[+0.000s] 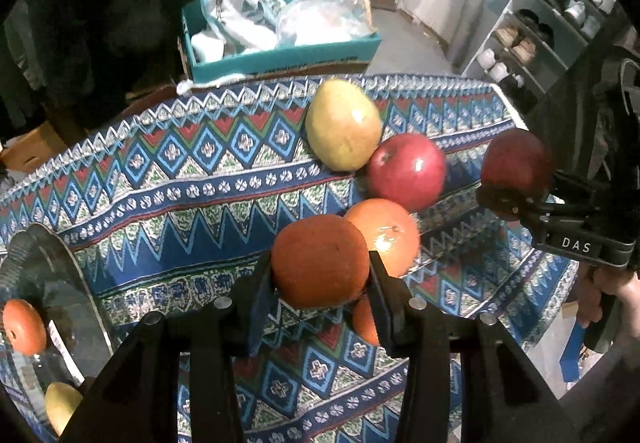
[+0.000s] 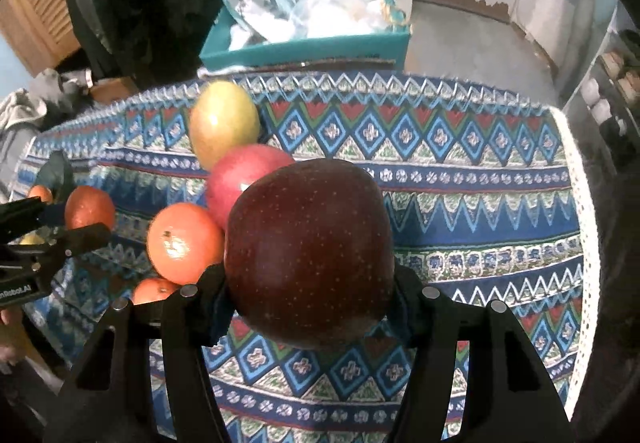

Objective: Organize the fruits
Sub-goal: 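Lift the orange with left gripper while right gripper carries the red apple toward the bowl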

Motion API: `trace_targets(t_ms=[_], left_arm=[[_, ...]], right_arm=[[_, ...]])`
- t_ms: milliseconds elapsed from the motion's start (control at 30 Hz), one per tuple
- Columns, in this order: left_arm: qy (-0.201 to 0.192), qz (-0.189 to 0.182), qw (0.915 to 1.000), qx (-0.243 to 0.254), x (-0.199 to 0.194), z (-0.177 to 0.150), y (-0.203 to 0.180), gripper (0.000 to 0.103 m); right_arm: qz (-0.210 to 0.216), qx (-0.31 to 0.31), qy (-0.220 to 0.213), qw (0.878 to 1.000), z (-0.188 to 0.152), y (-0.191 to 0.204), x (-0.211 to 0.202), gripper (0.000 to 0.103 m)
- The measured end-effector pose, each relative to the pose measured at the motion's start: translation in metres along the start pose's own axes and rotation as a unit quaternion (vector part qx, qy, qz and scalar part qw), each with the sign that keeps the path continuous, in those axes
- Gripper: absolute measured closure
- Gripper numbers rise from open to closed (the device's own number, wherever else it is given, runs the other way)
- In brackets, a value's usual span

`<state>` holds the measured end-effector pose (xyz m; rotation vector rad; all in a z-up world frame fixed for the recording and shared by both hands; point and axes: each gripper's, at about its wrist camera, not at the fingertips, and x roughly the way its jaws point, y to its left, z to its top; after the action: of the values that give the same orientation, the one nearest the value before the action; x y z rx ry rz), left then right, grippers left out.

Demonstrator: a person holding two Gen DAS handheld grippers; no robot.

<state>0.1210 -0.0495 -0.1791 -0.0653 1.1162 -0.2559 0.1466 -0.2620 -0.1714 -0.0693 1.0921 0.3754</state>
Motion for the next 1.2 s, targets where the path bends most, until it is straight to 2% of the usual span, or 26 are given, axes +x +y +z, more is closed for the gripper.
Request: trace_targets(t_ms=[700, 1200], left_arm=[[-0.091, -0.004, 0.9959, 0.001, -0.098, -0.009, -0.009, 0.058], [-0.138, 0.008, 0.9903, -0.016, -0.147, -0.020, 0.007, 0.058]], right_arm=[[0.041, -0.034, -0.098, 0.994, 0.019, 0.055, -0.091, 0.041], [0.076, -0.064, -0.128, 0.987, 0.028, 0.098, -0.120, 0.041]])
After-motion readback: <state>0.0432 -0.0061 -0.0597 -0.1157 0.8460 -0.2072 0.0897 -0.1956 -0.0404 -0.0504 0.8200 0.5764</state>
